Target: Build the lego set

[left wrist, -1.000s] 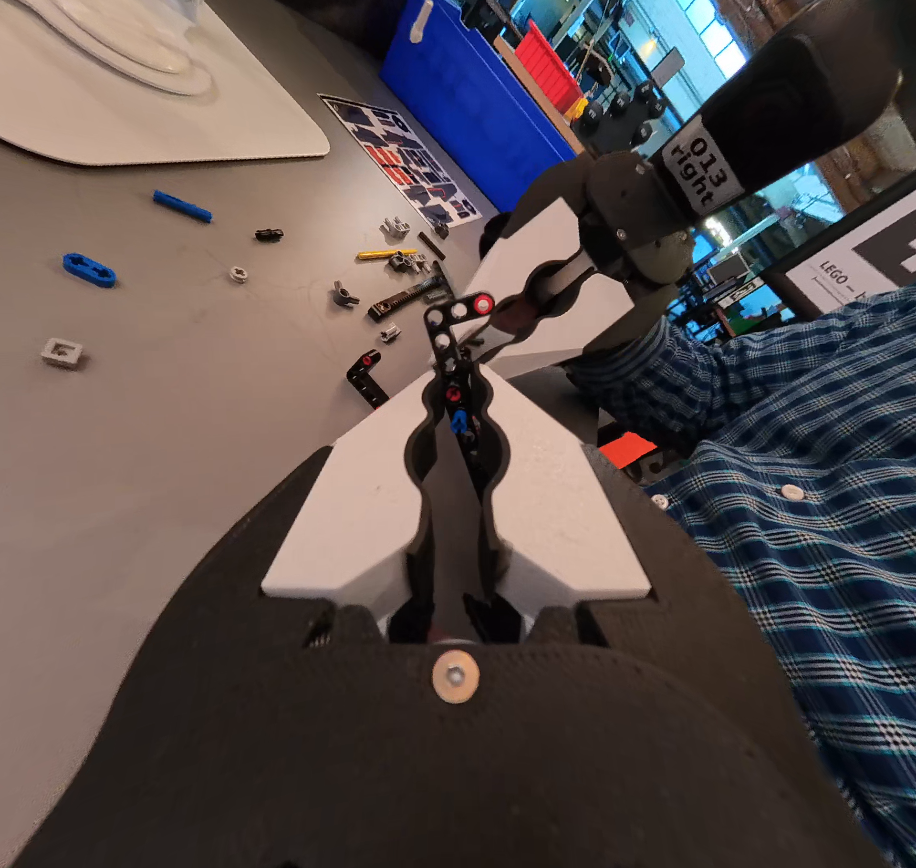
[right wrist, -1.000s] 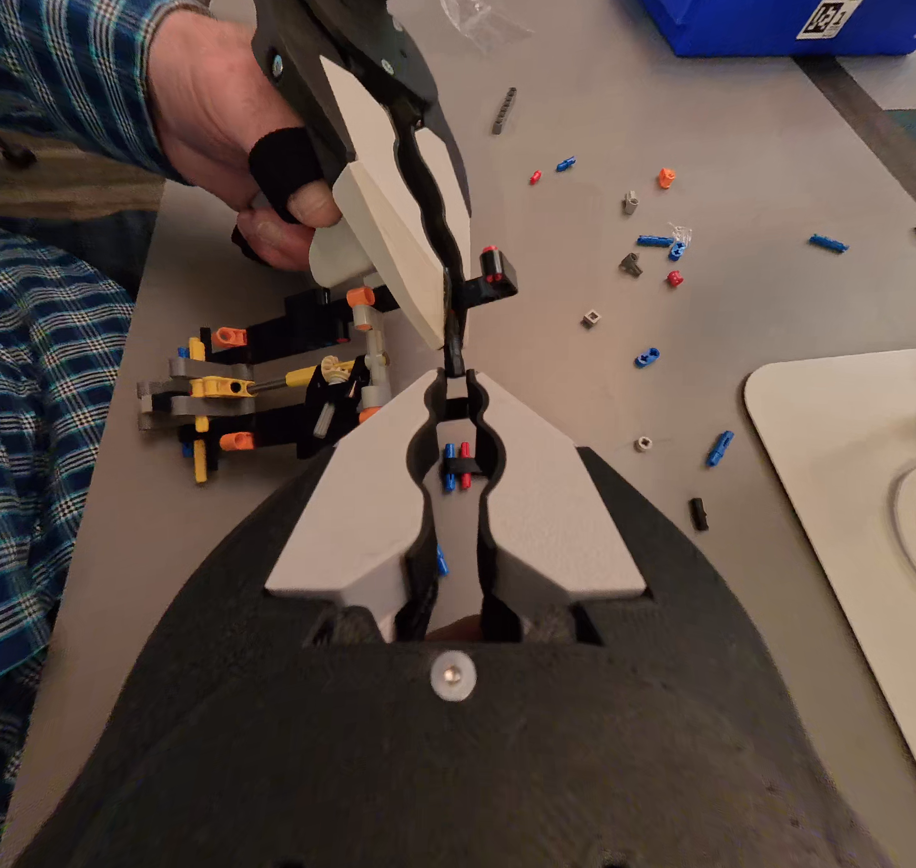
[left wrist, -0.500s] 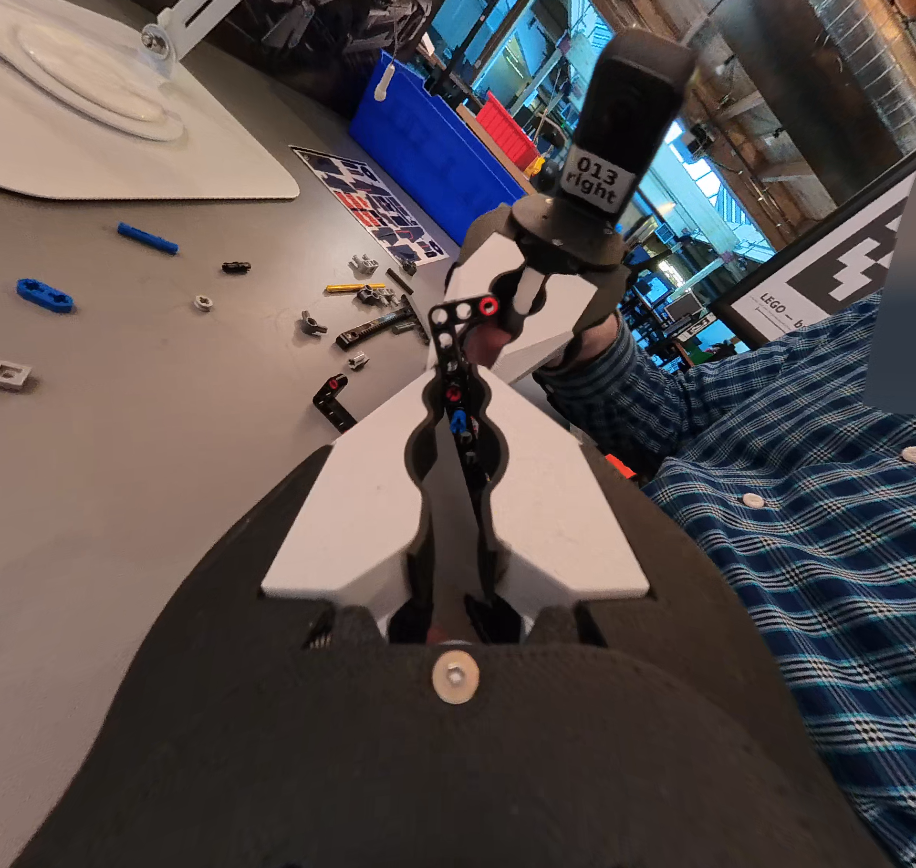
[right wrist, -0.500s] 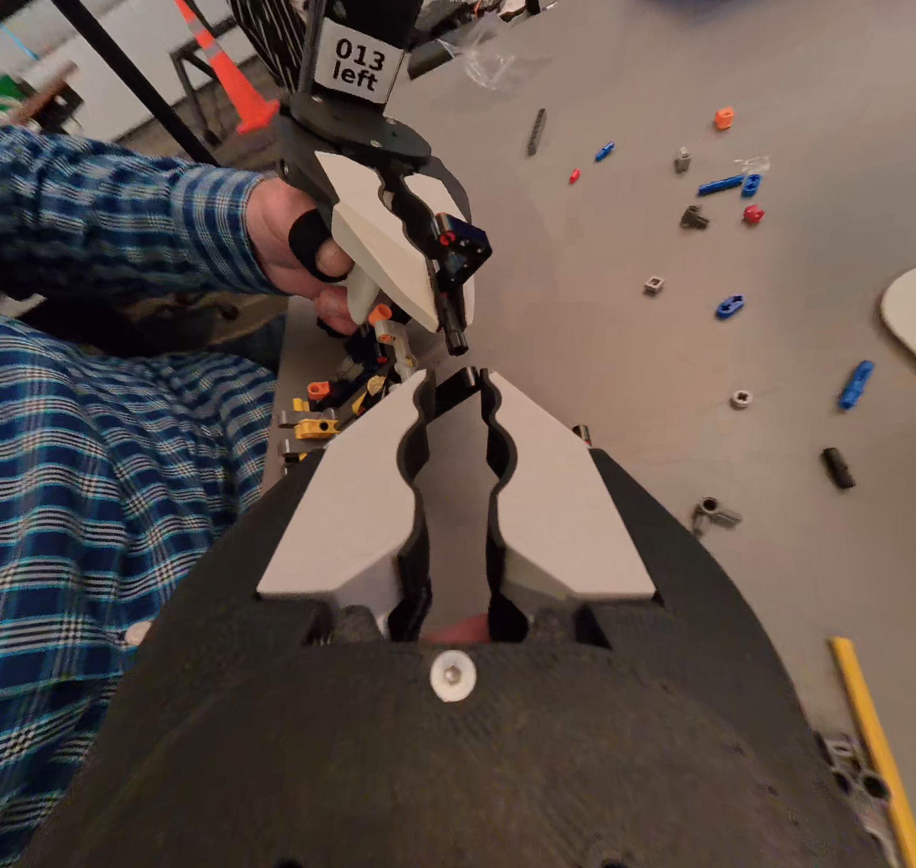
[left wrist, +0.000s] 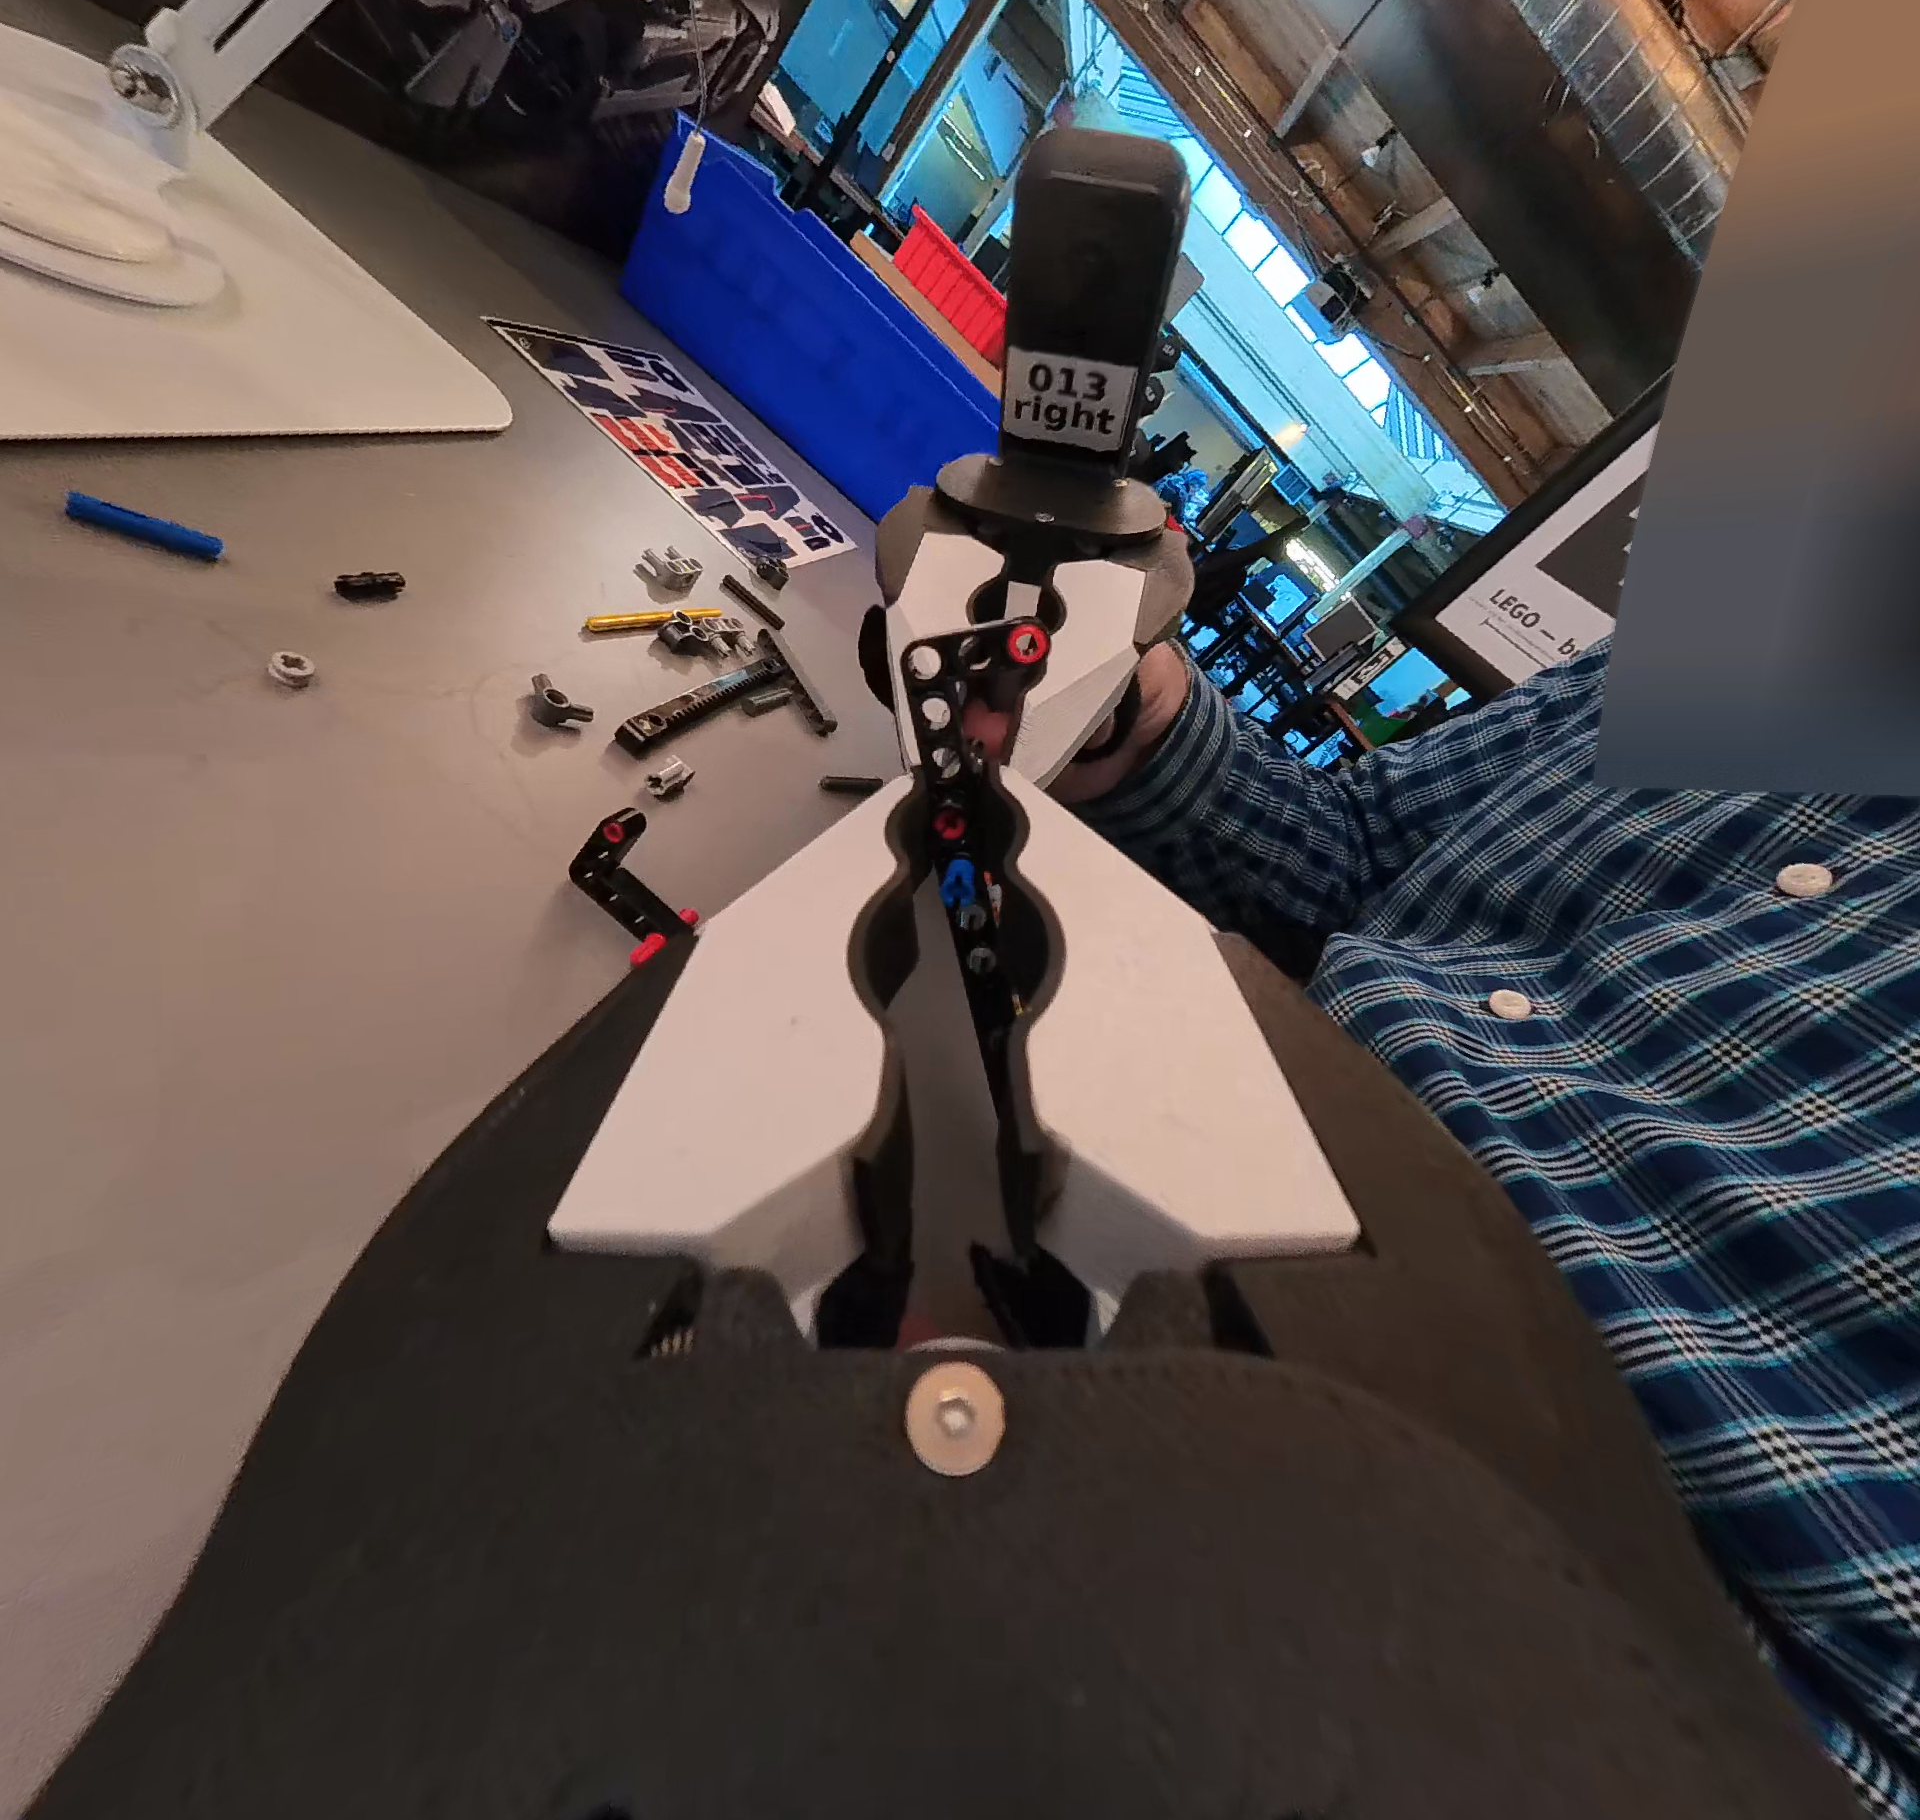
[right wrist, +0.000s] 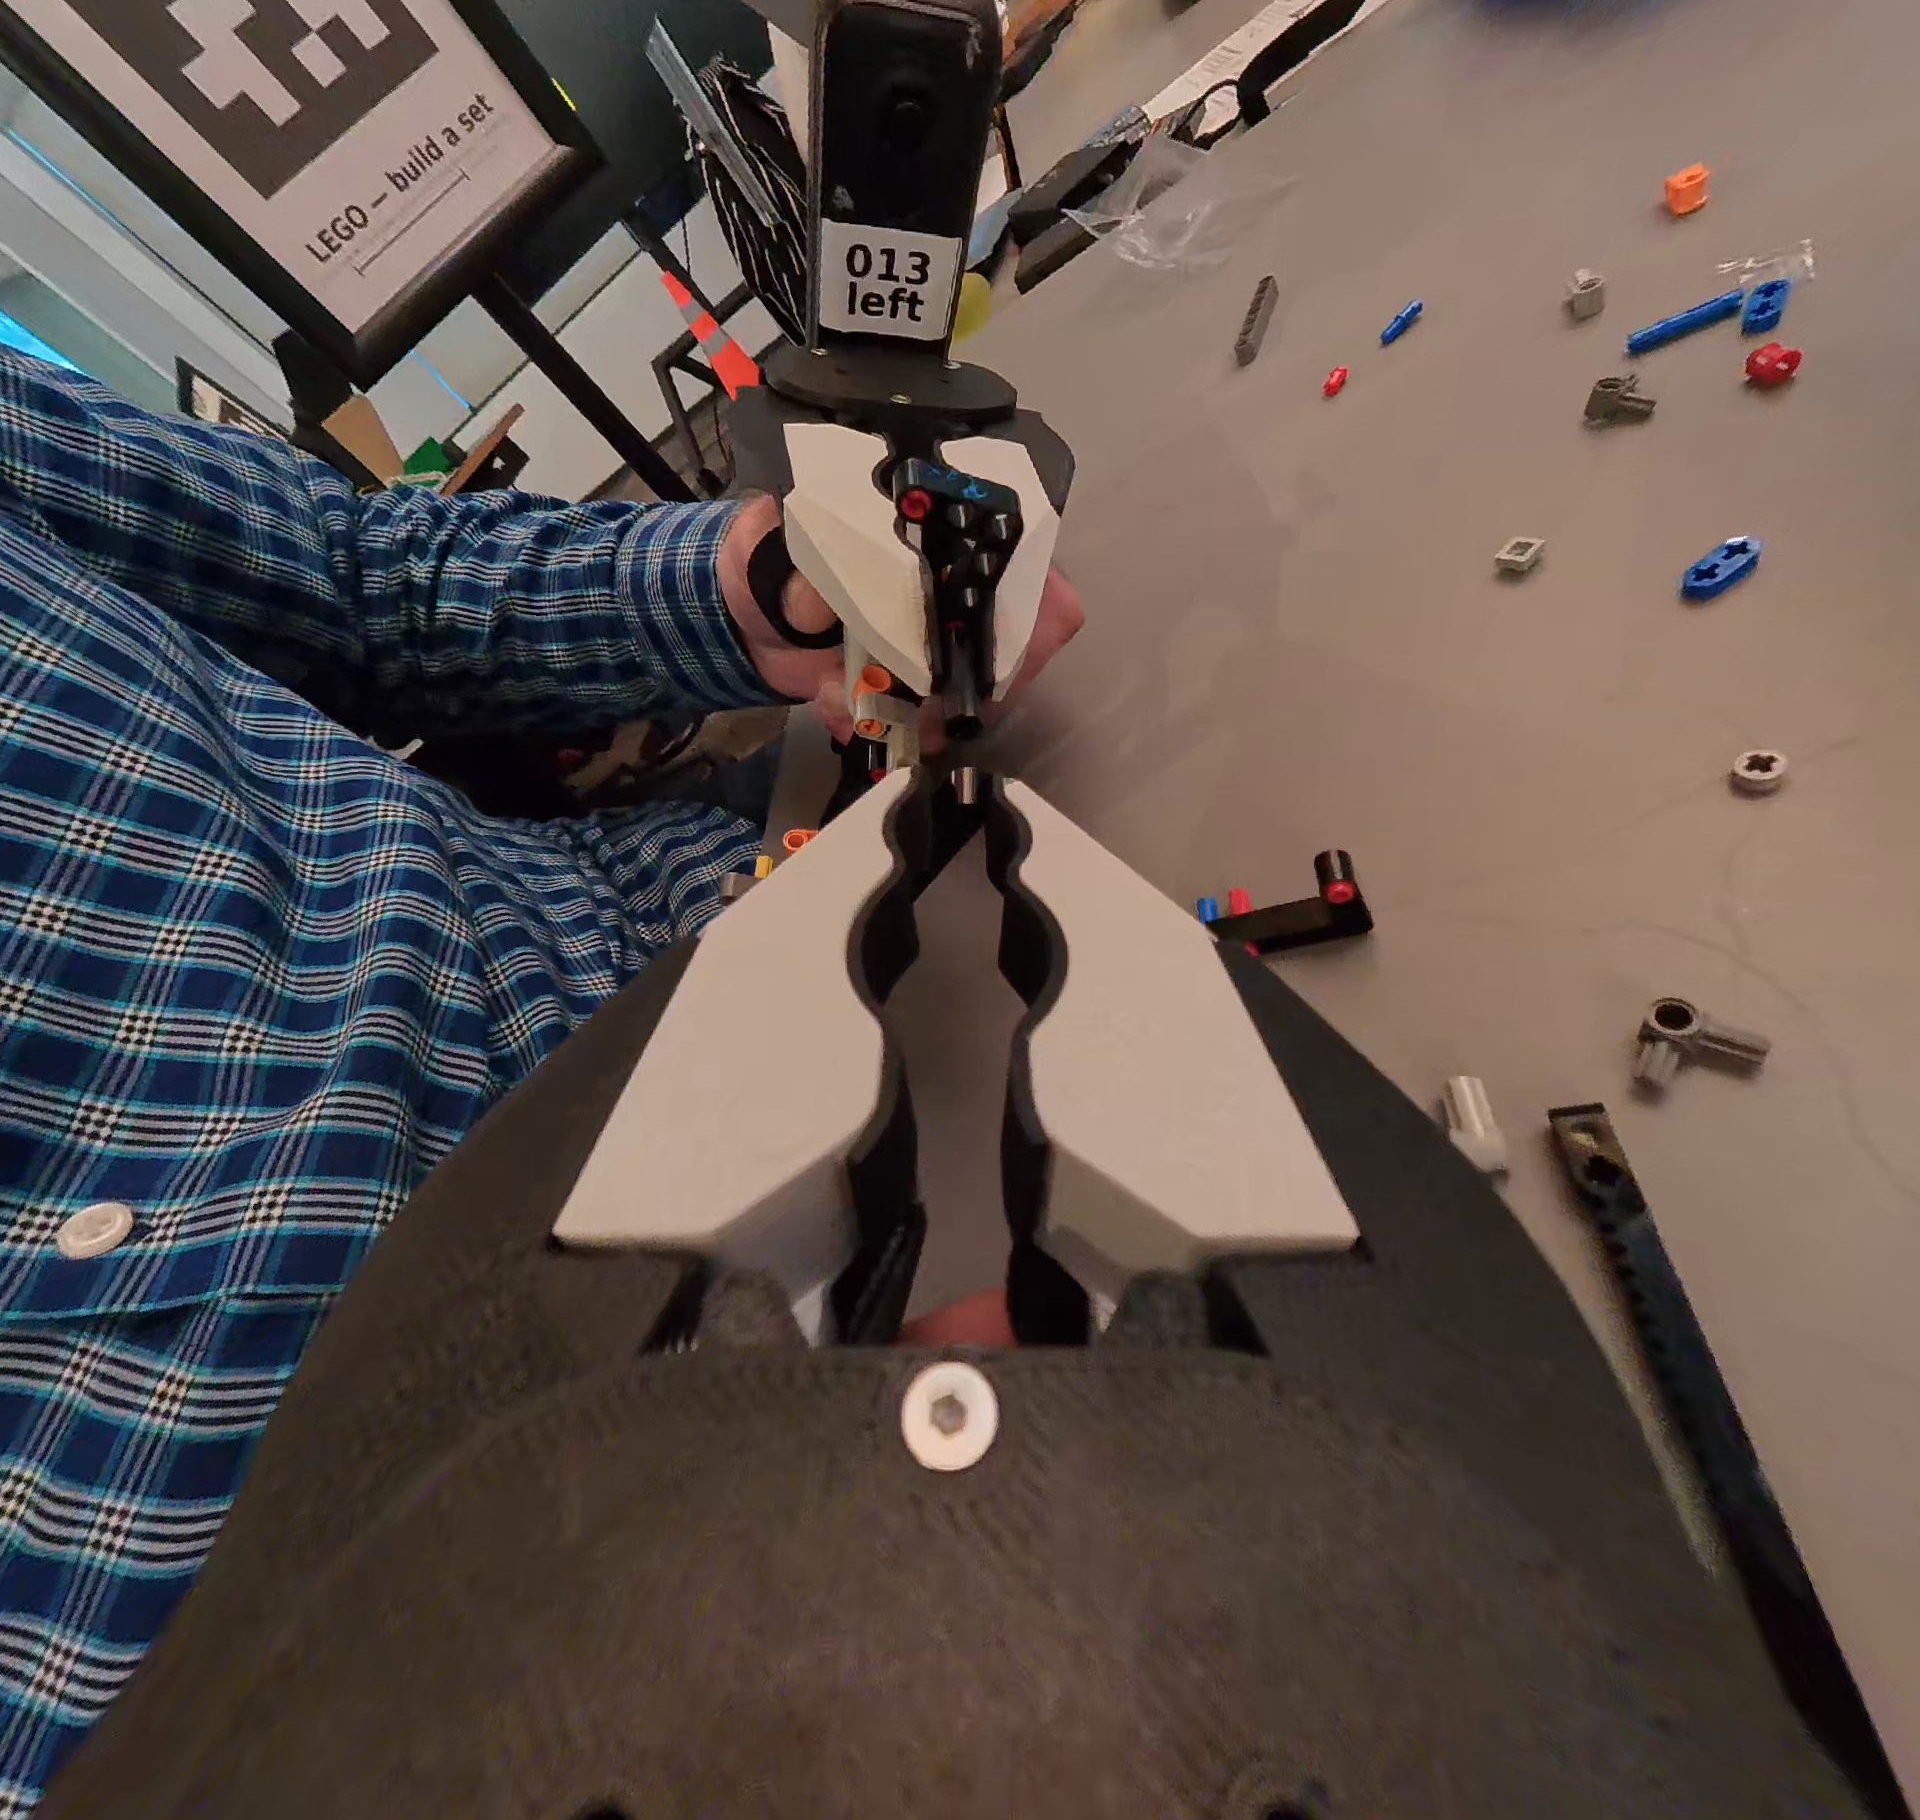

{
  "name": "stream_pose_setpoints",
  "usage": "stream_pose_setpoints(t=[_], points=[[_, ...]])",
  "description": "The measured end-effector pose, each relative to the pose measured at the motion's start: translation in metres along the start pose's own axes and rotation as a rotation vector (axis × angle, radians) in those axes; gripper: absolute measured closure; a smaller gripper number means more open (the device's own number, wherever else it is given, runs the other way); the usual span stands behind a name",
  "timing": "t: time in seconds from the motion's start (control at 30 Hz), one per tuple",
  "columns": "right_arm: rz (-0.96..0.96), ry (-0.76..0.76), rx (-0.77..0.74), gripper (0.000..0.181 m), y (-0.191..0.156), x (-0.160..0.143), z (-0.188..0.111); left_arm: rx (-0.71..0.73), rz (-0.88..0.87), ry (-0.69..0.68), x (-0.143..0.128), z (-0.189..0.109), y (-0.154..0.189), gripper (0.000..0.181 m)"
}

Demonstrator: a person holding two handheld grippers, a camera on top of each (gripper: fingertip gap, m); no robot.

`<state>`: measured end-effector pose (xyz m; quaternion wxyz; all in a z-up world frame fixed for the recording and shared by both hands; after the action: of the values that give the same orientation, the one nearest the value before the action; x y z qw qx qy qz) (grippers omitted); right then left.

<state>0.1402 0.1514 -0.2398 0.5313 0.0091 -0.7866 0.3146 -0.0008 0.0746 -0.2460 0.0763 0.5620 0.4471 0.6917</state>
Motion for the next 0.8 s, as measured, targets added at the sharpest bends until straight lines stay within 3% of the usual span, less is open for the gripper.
stream_pose_setpoints(t=[0.27,0.37,0.43,0.8], points=[[0.028,0.014,0.012,0.174,0.003,-0.006,-0.003,0.014,-0.009,-0.023,-0.001,0.001,-0.003,0.174],[0.043,0.033,-0.004,0.174,0.007,-0.01,-0.012,0.028,-0.036,0.03,0.003,-0.009,-0.007,0.175],[0.022,0.018,-0.01,0.173,0.004,-0.01,-0.007,0.034,-0.008,-0.022,-0.001,-0.002,-0.003,0.174],[0.056,0.037,-0.023,0.167,0.014,-0.009,-0.006,0.012,-0.065,-0.006,0.002,-0.001,-0.012,0.174]])
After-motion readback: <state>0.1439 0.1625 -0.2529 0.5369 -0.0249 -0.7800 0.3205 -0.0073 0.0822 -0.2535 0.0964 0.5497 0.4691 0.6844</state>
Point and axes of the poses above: each gripper's, where its closed fingertips meet, z out along the fingers, x out of its top, y = z × x across the jaws, the point moved 8 cm from there along -z, back along the fingers, and after that the axes turned 4 degrees about -z, right-handed, at the moved point
